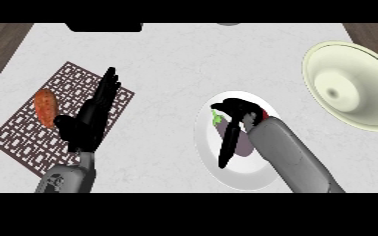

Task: Pick the eggplant from the plate and place it in the bowl

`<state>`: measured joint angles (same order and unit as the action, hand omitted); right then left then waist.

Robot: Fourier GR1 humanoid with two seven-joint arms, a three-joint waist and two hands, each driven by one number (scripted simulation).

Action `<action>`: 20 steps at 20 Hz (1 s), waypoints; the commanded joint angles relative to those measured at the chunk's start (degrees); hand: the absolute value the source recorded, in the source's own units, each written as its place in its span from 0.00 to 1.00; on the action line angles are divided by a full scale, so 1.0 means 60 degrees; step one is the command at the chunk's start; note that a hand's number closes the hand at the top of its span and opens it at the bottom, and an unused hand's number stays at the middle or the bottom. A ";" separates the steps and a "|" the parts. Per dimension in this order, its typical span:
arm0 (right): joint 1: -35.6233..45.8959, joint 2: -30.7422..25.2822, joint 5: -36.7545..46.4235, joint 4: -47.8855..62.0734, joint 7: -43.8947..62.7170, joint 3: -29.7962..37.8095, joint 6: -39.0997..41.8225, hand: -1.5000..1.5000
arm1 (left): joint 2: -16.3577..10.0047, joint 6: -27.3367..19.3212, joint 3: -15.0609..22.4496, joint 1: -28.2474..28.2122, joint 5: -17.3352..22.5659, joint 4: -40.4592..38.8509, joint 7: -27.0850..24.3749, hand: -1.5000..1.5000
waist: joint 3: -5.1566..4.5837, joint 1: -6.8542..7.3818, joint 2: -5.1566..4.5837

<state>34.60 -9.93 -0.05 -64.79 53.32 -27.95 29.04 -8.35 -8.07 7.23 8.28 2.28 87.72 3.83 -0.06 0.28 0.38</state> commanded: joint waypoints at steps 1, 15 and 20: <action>-0.0184 0.0605 0.0323 0.0581 0.0656 -0.0232 0.0141 0.00 | -0.0061 0.0201 -0.0264 0.0277 0.0095 -0.0224 -0.0003 0.50 | 0.0008 -0.0007 -0.0072; -0.1121 0.0222 -0.0429 -0.1382 0.0133 -0.0291 0.1998 1.00 | 0.0186 0.0252 -0.0172 -0.0133 -0.0046 -0.0118 -0.0070 0.50 | 0.0004 -0.0115 -0.0033; -0.2228 -0.1396 0.0388 -0.4155 -0.4075 0.0748 0.0443 1.00 | 0.0083 -0.0040 -0.0334 -0.0421 -0.0171 0.0132 0.0051 0.50 | 0.0054 -0.0824 0.0189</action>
<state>25.12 -13.87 2.37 -79.52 39.18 -27.40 34.31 -7.61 -7.85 5.94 6.91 1.17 88.35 4.23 -0.13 -1.83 0.96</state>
